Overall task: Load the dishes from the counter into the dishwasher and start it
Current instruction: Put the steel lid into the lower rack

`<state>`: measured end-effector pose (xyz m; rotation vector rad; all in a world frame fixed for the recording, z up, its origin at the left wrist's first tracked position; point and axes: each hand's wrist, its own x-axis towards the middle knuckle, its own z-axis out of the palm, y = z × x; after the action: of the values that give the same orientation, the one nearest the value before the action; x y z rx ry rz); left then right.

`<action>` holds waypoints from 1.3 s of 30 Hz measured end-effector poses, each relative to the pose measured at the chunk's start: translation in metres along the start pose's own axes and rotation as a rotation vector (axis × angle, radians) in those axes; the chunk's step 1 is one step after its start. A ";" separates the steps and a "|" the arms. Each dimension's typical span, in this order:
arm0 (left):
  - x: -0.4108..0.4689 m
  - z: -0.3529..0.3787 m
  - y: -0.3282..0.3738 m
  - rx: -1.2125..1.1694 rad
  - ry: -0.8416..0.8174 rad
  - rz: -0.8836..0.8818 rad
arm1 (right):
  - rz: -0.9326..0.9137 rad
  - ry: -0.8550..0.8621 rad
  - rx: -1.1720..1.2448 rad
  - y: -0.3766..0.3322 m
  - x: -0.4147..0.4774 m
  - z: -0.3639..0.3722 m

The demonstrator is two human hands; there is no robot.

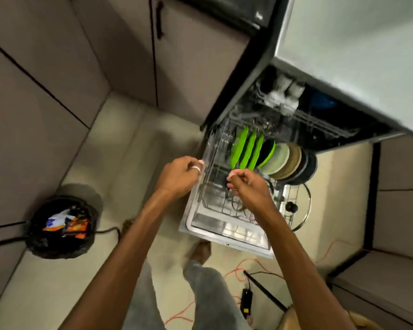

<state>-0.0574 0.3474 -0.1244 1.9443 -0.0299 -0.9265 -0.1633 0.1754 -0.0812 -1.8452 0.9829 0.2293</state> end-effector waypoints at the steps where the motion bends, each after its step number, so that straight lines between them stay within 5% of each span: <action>1: -0.017 -0.029 0.017 -0.019 0.014 0.023 | -0.034 -0.013 0.008 -0.031 -0.017 0.002; 8: -0.077 -0.209 0.094 0.094 0.196 0.182 | -0.252 -0.044 0.054 -0.198 -0.077 0.053; 17: -0.031 -0.389 0.137 0.188 0.439 0.247 | -0.538 -0.240 -0.039 -0.363 -0.035 0.130; 28: 0.153 -0.561 0.171 0.321 0.631 0.065 | -0.714 -0.339 -0.347 -0.538 0.124 0.207; 39: 0.359 -0.650 0.162 0.630 0.762 0.111 | -0.971 -0.308 -0.660 -0.641 0.279 0.285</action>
<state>0.6529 0.6063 -0.0415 2.7361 0.0156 -0.0377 0.5486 0.3810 0.0620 -2.5586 -0.3103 0.2347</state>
